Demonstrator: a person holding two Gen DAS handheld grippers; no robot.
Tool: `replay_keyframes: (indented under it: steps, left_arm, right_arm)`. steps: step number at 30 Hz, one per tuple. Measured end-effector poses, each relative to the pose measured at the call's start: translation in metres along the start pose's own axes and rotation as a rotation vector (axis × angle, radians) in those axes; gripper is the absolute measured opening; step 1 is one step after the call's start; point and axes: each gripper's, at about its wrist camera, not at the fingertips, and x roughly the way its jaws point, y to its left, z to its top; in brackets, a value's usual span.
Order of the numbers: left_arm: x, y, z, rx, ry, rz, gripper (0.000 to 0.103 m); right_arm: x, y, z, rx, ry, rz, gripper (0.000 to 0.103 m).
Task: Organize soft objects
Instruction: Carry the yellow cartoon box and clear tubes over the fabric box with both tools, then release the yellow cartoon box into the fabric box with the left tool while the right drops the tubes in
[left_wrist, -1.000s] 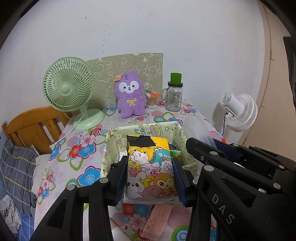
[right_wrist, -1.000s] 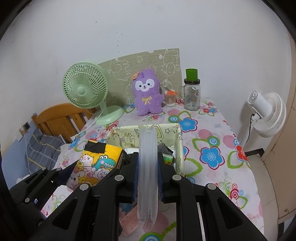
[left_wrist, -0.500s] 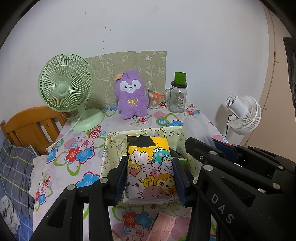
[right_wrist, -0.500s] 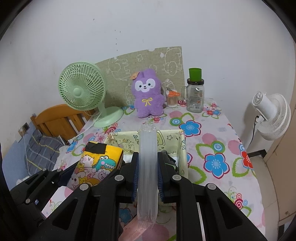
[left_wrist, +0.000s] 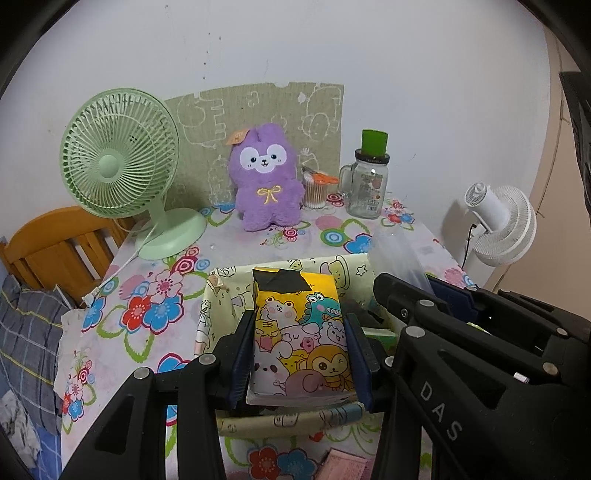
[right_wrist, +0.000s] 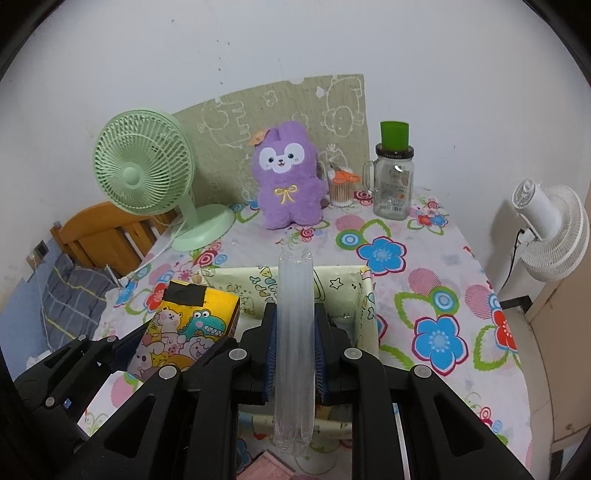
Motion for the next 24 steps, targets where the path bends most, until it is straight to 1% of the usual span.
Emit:
replay_keyframes:
  steps: [10, 12, 15, 17, 18, 19, 21, 22, 23, 24]
  left_arm:
    - [0.021, 0.008, 0.001, -0.021, 0.033, -0.006, 0.048]
    - [0.024, 0.011, 0.0, -0.026, 0.038, -0.001, 0.051]
    - [0.03, 0.014, -0.001, -0.031, 0.059, -0.004, 0.051]
    - [0.032, 0.015, -0.003, -0.029, 0.069, 0.004, 0.055]
    - [0.032, 0.014, -0.004, -0.023, 0.07, 0.009, 0.061]
    - [0.032, 0.014, -0.004, -0.019, 0.071, 0.014, 0.062]
    - [0.033, 0.013, -0.005, -0.01, 0.073, 0.021, 0.068]
    - [0.033, 0.013, -0.005, -0.011, 0.074, 0.031, 0.069]
    - [0.033, 0.013, -0.005, -0.011, 0.077, 0.027, 0.072]
    - [0.033, 0.013, -0.005, -0.012, 0.081, 0.012, 0.078]
  right_arm:
    - [0.025, -0.002, 0.004, -0.003, 0.04, -0.009, 0.021]
    - [0.03, -0.001, 0.004, -0.004, 0.048, -0.007, 0.021]
    - [0.036, 0.001, 0.004, -0.001, 0.057, -0.007, 0.022]
    - [0.042, 0.002, 0.003, -0.002, 0.077, -0.008, 0.023]
    - [0.044, 0.002, 0.003, 0.0, 0.085, -0.008, 0.024]
    - [0.045, 0.002, 0.003, 0.001, 0.092, -0.006, 0.028]
    - [0.048, 0.003, 0.002, 0.003, 0.107, -0.005, 0.044]
    - [0.049, 0.002, 0.001, 0.007, 0.108, -0.014, 0.059]
    - [0.049, 0.001, 0.001, 0.01, 0.108, -0.03, 0.063]
    - [0.049, 0.001, 0.0, 0.012, 0.102, -0.048, 0.064]
